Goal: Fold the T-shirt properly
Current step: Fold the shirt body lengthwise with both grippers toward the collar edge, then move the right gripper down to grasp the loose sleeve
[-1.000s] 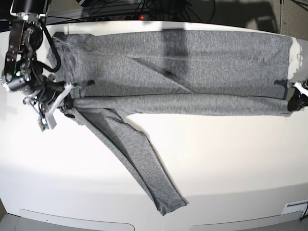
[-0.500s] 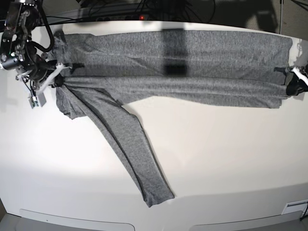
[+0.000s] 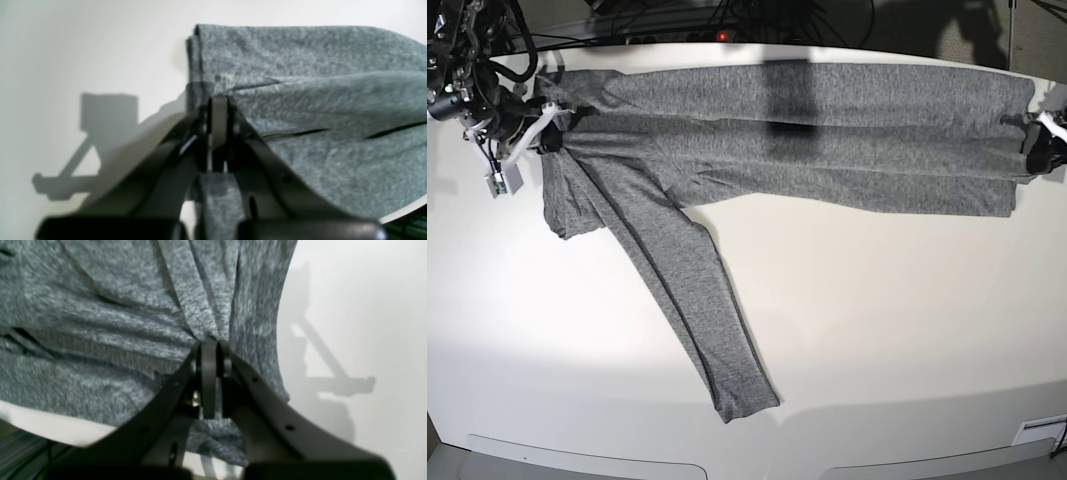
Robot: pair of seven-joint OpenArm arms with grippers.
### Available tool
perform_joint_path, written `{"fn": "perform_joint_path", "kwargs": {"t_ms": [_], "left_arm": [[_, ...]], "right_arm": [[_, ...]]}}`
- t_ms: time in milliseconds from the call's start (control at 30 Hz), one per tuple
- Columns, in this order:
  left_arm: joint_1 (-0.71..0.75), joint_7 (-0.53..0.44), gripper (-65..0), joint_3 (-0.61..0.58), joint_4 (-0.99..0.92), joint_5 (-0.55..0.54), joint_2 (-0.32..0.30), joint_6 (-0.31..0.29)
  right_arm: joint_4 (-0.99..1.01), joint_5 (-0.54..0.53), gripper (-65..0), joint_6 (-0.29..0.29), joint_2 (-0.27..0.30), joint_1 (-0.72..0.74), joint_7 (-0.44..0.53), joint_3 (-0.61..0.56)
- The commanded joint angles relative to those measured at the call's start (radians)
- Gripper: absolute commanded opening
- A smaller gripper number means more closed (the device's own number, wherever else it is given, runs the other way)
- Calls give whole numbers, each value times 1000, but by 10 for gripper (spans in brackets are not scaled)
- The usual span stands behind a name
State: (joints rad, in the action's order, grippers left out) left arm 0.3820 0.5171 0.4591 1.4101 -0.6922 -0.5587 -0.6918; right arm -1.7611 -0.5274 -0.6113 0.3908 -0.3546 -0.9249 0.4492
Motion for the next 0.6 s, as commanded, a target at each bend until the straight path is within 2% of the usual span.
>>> {"fn": "perform_joint_path", "kwargs": {"t_ms": [0, 67, 100, 200, 233, 300, 433, 500, 567], "left_arm": [[-5, -23, -650, 13, 14, 5, -21, -4], [-5, -19, -650, 13, 14, 39, -15, -3], [-5, -19, -630, 13, 14, 47, -15, -3], [-5, -23, -424, 13, 15, 62, -16, -2], [-5, -26, -379, 13, 15, 63, -15, -1], [-5, -40, -349, 13, 15, 64, -15, 0], [-5, -47, -349, 13, 15, 63, -15, 0], [-5, -47, -349, 13, 15, 55, -15, 0], [-5, -47, -349, 13, 15, 44, -15, 0]], "right_arm": [[-17, -5, -650, -6, 16, 3, 11, 8], [-17, -4, -650, -6, 16, 3, 11, 8], [-17, -4, -626, -6, 16, 3, 11, 8], [-17, -5, -427, -6, 17, 5, 32, 8], [-17, -5, -373, -6, 16, 5, 53, 8], [-17, -9, -298, -6, 17, 6, 115, 8], [-17, -36, -277, -6, 16, 26, 220, 8], [-10, -58, -277, -5, 16, 71, 222, -2], [7, -60, -277, 0, 16, 142, 180, -31]]}}
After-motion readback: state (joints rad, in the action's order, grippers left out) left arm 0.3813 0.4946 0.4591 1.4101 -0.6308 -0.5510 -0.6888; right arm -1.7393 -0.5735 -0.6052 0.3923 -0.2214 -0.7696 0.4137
